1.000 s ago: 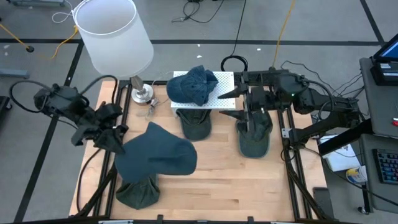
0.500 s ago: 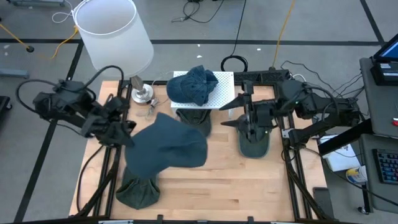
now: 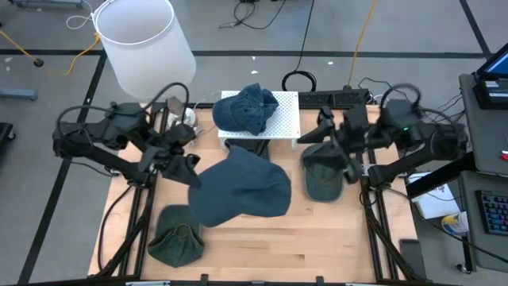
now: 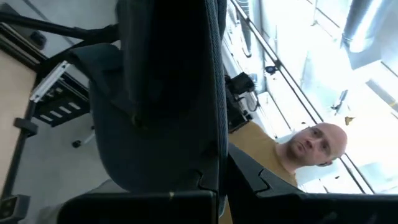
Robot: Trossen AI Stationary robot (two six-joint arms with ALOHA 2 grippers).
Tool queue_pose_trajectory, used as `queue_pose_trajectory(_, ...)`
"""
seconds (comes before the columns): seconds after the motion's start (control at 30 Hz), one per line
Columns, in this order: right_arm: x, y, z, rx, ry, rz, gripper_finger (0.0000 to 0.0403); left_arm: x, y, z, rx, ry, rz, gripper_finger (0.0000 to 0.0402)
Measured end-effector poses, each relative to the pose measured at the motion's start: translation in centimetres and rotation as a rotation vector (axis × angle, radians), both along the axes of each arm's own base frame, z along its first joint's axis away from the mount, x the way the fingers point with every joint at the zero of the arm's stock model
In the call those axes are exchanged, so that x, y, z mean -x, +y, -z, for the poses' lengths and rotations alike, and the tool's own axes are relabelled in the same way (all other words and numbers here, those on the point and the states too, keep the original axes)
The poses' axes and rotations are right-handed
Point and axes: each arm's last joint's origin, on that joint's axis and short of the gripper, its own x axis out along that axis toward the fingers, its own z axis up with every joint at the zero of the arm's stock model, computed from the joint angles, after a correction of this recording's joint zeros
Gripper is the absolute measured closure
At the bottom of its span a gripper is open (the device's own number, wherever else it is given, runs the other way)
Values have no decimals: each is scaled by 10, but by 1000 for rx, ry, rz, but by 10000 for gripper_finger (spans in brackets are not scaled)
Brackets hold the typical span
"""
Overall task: Pick & Place hat
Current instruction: Stack the blue cap on the blue caps on the shelf
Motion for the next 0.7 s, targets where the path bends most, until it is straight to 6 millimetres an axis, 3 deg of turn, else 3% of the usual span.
queue_pose_trajectory(0.17,18,-3,-2,-241,89,-38,206,-13,5,5,-19,7,-3,395)
queue_pose_trajectory(0.33,22,-4,5,-459,235,-50,206,-25,8,5,-13,-38,29,395)
queue_pose_trajectory(0.5,23,-4,12,-541,329,-50,206,-28,11,4,-10,-53,37,395)
queue_pose_trajectory(0.7,10,3,9,-561,315,-197,206,-29,19,4,-25,-65,-2,395)
